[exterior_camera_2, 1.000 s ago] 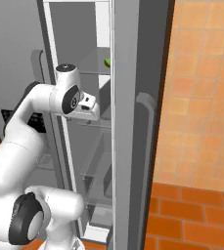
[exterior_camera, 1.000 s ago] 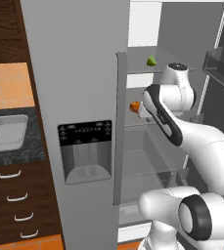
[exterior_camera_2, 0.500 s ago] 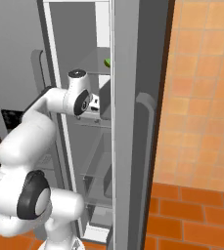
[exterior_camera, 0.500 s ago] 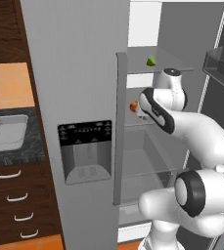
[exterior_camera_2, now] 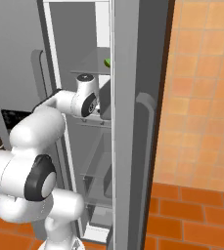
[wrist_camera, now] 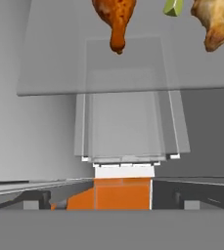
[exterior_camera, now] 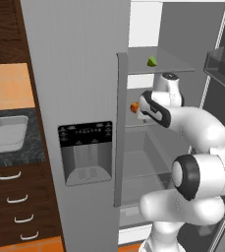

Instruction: Place one lemon wedge and one chicken drumstick in each tupperware on the nearby counter, to pack two identical lunches.

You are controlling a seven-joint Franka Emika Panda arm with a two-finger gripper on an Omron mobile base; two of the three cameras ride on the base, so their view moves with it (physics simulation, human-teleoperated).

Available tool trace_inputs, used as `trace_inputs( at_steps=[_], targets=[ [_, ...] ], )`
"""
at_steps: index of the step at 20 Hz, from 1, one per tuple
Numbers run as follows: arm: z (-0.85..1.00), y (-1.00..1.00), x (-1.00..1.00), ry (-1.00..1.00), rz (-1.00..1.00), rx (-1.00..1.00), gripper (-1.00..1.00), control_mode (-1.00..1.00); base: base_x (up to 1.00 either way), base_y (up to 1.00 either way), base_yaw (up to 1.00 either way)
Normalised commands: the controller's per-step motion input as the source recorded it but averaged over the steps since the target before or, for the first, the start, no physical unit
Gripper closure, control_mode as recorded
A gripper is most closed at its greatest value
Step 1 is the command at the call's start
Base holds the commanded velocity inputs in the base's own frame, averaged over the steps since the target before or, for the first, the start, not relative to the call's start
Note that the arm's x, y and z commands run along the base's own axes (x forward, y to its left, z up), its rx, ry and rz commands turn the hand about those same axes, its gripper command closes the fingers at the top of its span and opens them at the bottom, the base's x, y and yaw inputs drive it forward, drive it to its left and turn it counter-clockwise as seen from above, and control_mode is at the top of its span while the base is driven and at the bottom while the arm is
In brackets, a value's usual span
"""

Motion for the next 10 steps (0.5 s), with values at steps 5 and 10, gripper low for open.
trace_inputs(
  at_steps=[5, 10],
  targets=[
    [-0.07, -0.05, 0.37, 0.0, 0.0, 0.0, -1.0, -1.0, 0.0, 0.0, 0.0],
    [-0.06, 0.0, 0.41, 0.0, 0.0, 0.0, -1.0, -1.0, 0.0, 0.0, 0.0]
  ],
)
